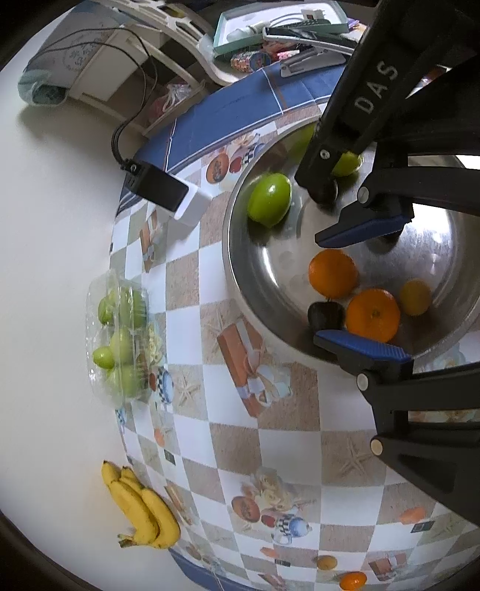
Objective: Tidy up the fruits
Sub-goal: 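Lower the orange into the steel bowl with the left gripper while the right gripper releases the plum there, then withdraw both open grippers from the steel bowl toward the loose fruit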
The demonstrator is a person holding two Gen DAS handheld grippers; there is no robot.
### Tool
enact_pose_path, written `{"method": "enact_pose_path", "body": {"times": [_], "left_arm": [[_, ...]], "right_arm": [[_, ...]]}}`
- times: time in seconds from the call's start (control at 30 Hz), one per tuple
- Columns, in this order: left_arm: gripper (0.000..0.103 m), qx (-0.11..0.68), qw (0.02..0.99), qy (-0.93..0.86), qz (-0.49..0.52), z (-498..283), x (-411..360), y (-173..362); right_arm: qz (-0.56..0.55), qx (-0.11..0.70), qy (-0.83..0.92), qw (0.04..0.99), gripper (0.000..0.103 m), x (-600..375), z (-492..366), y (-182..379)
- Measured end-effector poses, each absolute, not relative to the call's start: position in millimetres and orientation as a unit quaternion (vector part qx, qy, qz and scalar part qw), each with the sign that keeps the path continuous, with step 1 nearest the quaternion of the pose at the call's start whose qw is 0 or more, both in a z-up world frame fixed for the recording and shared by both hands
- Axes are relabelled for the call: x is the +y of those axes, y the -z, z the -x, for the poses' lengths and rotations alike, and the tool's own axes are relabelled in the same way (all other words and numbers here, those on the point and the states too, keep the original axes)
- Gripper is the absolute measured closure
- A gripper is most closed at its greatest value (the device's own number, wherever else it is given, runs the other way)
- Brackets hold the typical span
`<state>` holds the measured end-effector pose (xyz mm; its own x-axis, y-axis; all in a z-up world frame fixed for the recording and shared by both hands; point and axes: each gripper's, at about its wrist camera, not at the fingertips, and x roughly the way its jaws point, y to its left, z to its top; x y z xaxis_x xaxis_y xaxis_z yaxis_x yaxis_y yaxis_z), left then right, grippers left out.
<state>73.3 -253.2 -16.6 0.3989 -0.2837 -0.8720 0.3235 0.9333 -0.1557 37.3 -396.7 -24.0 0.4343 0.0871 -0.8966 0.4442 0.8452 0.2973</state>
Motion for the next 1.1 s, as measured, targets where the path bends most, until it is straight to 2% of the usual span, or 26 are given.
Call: {"method": "enact_pose_path", "body": {"times": [0.6,0.67,0.7,0.73,0.8,0.87,0.93,1.1], "left_arm": [[0.052,0.527,0.847,0.065,0.028,-89,-204,12],[0.044,0.53,0.846,0.047,0.029,-91,-196,15],[0.043,0.533,0.845,0.04,0.029,-92,-193,16],[0.041,0.536,0.843,0.032,0.029,-93,-190,18],[0.038,0.542,0.84,0.018,0.028,-95,-185,21],[0.031,0.547,0.837,0.006,0.03,-96,-180,25],[0.028,0.549,0.835,-0.004,0.031,-96,-177,27],[0.017,0.55,0.835,-0.022,0.018,-96,-174,30]], "right_arm": [[-0.248,0.521,0.117,0.808,0.072,-395,-37,23],[-0.24,0.524,0.117,0.809,0.071,-393,-38,23],[-0.234,0.525,0.118,0.81,0.062,-391,-39,24],[-0.231,0.525,0.118,0.811,0.048,-390,-39,24],[-0.222,0.525,0.116,0.813,0.04,-387,-40,24],[-0.212,0.526,0.114,0.816,0.037,-384,-41,24],[-0.202,0.525,0.114,0.819,0.024,-380,-42,24],[-0.185,0.528,0.114,0.821,0.022,-374,-44,27]]}}
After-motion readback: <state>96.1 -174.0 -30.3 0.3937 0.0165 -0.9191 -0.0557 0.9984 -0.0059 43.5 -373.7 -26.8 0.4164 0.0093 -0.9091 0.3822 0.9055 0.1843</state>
